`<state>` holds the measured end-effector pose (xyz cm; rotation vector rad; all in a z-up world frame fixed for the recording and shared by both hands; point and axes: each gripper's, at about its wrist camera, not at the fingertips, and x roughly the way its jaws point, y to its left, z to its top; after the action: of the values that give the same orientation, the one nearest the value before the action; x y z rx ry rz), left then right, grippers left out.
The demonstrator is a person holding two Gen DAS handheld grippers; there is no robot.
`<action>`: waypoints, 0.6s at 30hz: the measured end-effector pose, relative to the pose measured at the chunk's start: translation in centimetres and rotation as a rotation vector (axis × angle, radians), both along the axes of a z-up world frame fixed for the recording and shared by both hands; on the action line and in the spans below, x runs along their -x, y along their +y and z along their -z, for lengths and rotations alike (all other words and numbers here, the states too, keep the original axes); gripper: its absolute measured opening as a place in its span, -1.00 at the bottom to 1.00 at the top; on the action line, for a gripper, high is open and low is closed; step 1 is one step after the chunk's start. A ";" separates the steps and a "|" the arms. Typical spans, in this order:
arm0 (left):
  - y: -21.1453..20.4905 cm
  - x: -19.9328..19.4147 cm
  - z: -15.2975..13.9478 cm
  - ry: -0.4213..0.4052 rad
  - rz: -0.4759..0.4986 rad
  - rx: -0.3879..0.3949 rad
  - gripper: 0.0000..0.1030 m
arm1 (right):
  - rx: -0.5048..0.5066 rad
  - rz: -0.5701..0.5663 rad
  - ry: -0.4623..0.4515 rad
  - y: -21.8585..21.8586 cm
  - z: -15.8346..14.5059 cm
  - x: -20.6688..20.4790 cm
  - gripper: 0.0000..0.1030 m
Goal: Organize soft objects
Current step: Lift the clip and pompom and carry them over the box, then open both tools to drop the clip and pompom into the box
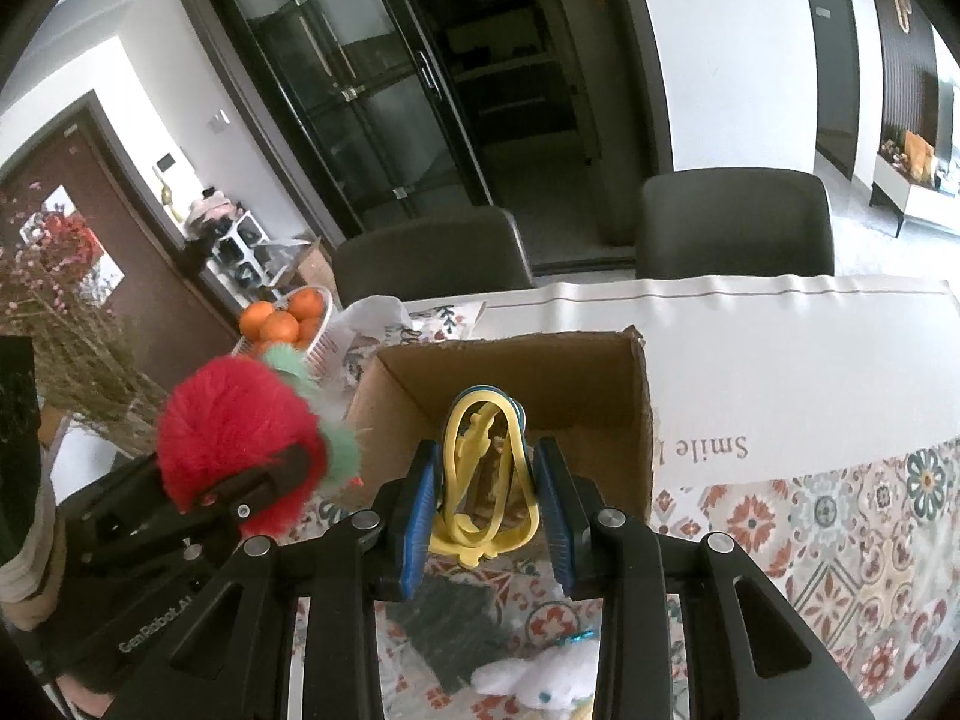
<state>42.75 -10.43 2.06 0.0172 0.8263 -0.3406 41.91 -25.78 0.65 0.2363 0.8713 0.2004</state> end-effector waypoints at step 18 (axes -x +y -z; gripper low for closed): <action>-0.9 -5.4 5.1 0.130 0.030 -0.022 -0.24 | 0.076 -0.022 0.114 -0.1 4.0 -5.3 -0.35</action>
<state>48.14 -11.35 -3.00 0.0285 0.9594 -0.3633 47.24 -25.90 -3.36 0.1684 0.9926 0.1750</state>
